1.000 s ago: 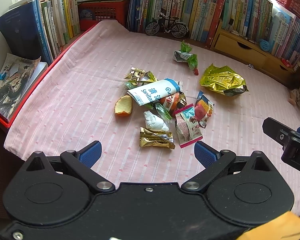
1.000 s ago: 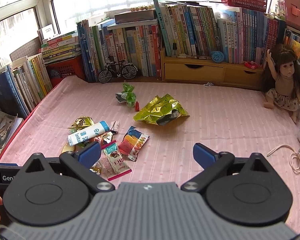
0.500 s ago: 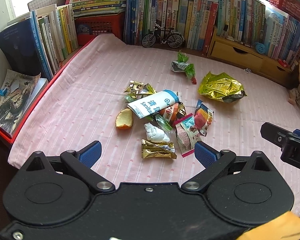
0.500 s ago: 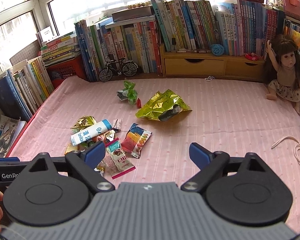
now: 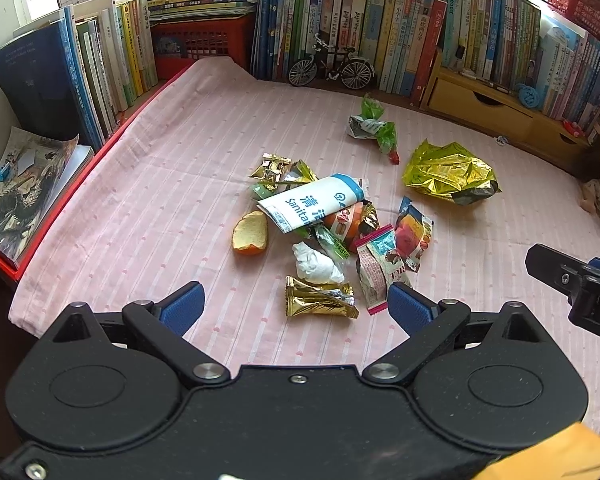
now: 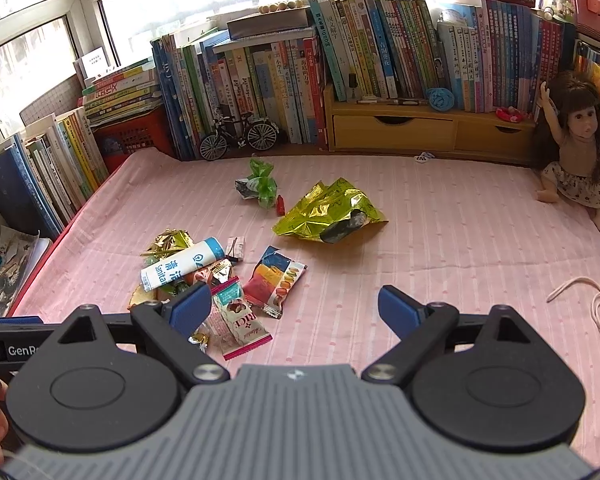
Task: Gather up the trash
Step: 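Grasp the gold candy wrapper with the left tool while the right tool grasps the macaron snack bar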
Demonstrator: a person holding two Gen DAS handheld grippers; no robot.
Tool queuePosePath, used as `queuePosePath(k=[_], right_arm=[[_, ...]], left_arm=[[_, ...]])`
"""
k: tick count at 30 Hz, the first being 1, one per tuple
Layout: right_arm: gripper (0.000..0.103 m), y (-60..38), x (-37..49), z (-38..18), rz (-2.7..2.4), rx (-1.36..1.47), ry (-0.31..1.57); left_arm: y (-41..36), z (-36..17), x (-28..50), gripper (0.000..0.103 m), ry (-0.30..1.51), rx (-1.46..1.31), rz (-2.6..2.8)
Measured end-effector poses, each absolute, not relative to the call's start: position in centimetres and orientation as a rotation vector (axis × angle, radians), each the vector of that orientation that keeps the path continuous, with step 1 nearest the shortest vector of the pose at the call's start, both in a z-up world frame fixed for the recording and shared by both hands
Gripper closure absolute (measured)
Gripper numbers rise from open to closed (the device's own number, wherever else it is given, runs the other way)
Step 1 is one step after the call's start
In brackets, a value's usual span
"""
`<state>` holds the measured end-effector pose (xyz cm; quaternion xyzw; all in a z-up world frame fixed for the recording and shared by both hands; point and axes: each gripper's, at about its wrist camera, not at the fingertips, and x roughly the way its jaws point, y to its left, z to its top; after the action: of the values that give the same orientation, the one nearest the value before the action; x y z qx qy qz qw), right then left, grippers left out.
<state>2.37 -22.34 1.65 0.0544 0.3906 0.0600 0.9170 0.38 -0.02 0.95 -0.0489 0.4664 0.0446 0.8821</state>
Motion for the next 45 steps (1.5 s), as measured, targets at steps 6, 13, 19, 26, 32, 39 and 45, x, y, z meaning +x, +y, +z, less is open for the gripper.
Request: queuePosePath(k=[6,13,19,26,32,39,45], right_arm=[[0.012,-22.1,5.2,0.3,0.177,0.103,0.851],[0.021,-22.5,10.0,-3.9,0.207,0.188,0.992],[0.022,-21.9,15.7,-8.5,0.197,0.294,1.084],[0.041,-19.6,20.2,-13.7,0.194,0.284,1.219],[0.061,-20.4,19.2,-11.8,0.233,0.257,1.174],[0.062,-22.8,17.6,-9.1,0.229,0.222,1.084],[0.062,-24.7,16.6,-7.9,0.215,0.214,1.01]], left_arm=[[2.5,-0.6,2.2,0.015,0.968,-0.161,0.088],[4.4,-4.2,3.4,0.041,1.022,-0.325,0.102],[3.1,-7.6,4.6,0.054,1.049,-0.329,0.135],[0.7,-11.1,6.6,0.037,1.1,-0.255,0.144],[-1.1,-12.4,7.0,0.025,1.131,-0.234,0.16],[-1.2,-12.1,6.9,0.054,1.136,-0.285,0.146],[-1.0,-10.0,5.0,0.054,1.101,-0.32,0.192]])
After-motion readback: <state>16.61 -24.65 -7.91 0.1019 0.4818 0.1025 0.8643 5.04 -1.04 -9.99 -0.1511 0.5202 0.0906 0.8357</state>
